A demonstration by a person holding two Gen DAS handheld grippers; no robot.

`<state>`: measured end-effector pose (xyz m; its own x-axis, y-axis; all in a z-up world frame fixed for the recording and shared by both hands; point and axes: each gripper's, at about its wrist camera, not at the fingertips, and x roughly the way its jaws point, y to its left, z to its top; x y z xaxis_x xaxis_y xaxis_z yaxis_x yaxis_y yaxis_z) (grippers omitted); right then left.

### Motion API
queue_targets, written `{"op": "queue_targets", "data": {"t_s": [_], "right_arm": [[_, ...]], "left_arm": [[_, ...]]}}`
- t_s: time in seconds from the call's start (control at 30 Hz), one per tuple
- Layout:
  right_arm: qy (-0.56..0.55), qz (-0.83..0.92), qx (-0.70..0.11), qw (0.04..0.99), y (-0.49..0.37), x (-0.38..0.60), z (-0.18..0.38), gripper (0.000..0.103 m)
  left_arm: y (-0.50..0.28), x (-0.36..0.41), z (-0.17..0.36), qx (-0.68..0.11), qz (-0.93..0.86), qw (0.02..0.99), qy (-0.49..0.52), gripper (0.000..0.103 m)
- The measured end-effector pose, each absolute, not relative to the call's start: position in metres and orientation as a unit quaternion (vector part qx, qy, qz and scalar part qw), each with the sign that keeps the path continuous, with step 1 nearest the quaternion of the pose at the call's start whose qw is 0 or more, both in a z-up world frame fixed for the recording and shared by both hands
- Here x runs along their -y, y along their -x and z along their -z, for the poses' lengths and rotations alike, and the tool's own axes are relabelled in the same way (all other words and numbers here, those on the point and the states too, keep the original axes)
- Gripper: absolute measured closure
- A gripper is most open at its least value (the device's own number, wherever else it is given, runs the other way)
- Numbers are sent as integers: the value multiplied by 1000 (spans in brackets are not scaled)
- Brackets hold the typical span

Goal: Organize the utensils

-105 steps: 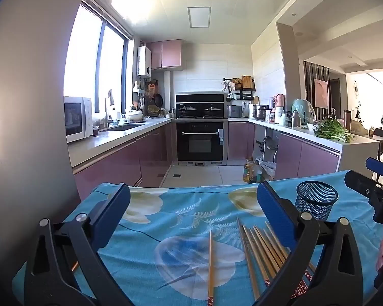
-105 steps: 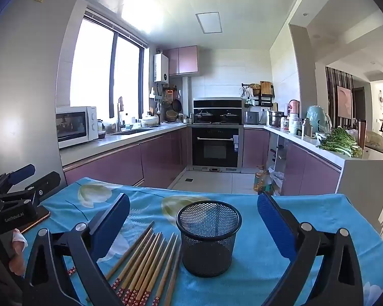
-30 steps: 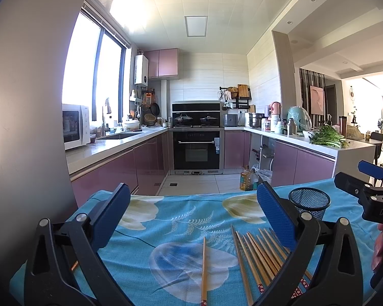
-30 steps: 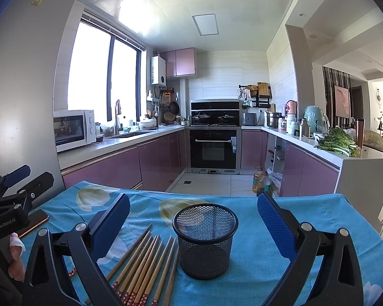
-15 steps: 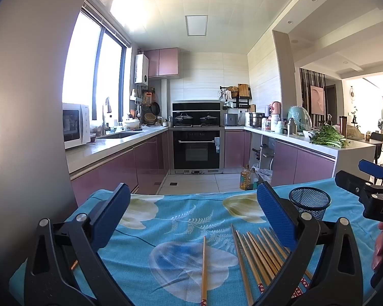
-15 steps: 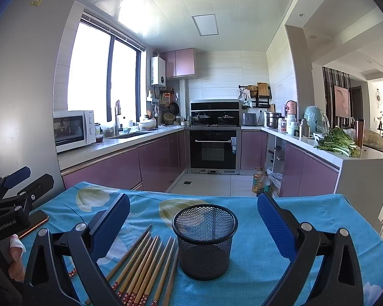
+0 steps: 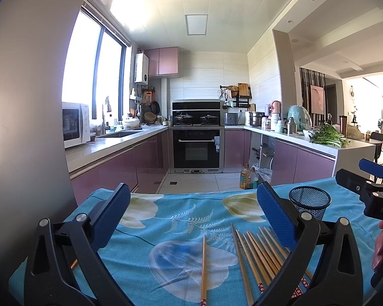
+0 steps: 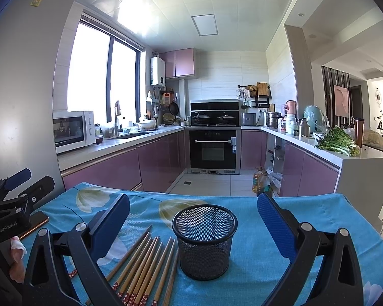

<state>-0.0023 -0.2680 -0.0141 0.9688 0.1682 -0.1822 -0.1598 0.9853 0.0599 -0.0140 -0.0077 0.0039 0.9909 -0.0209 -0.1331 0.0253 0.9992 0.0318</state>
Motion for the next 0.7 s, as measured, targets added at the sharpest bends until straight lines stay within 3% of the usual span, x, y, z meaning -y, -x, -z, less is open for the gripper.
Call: {"op": "queue_targets", "data": {"t_s": [0.7], "right_arm": [[-24,-81,-94,992,3,269,14,6]], "left_arm": [[13,8,-2,-68,11,997,-16,5]]}}
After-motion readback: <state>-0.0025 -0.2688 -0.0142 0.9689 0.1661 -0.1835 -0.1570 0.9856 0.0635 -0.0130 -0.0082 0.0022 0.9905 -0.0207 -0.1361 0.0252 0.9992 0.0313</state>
